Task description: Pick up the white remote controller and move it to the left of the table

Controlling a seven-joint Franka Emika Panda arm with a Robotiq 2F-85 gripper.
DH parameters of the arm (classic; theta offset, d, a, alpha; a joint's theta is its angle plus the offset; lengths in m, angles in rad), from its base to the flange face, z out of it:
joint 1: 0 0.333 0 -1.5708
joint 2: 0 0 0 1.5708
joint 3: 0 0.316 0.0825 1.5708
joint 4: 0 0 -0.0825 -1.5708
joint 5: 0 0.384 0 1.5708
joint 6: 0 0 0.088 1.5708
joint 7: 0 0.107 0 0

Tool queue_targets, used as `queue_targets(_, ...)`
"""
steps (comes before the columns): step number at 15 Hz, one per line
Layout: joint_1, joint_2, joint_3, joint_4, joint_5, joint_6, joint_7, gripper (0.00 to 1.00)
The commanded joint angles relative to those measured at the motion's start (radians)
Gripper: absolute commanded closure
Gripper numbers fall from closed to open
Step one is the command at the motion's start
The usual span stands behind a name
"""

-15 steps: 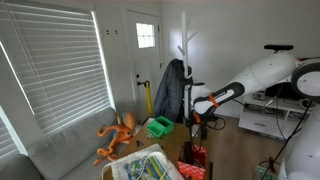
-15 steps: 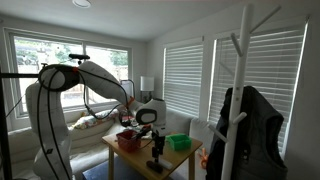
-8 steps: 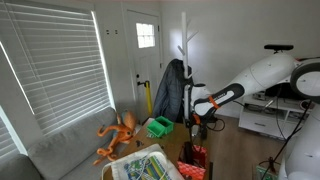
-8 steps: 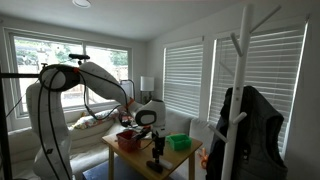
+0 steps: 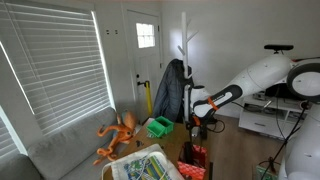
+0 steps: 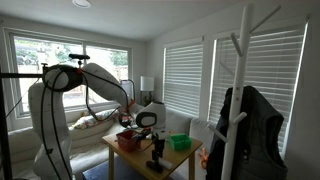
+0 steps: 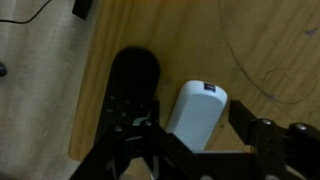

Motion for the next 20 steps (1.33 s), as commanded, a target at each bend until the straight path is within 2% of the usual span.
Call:
queue_targets(1,-0.002,0.004,0.000,-0.013,-0.014,0.022,0.024,0.54)
queue_targets(4,-0.006,-0.024,-0.005,-0.011,-0.026,0.020,0.026,0.76)
queue_targets(5,-0.007,-0.042,-0.004,-0.012,-0.028,0.019,0.024,0.79)
queue_targets(8,-0.002,-0.116,0.007,-0.011,-0.043,0.037,-0.014,0.79)
queue_targets(10,0.012,-0.167,0.018,0.000,-0.020,0.047,-0.106,0.79)
queue_targets(14,0.051,-0.263,0.068,0.051,0.008,-0.022,-0.268,0.79)
queue_targets(15,0.017,-0.214,0.070,0.041,-0.004,0.010,-0.206,0.79)
queue_targets(16,0.020,-0.232,0.081,0.046,-0.001,0.002,-0.211,0.54)
queue_targets(20,0.010,-0.216,0.079,0.041,-0.004,0.002,-0.209,0.54)
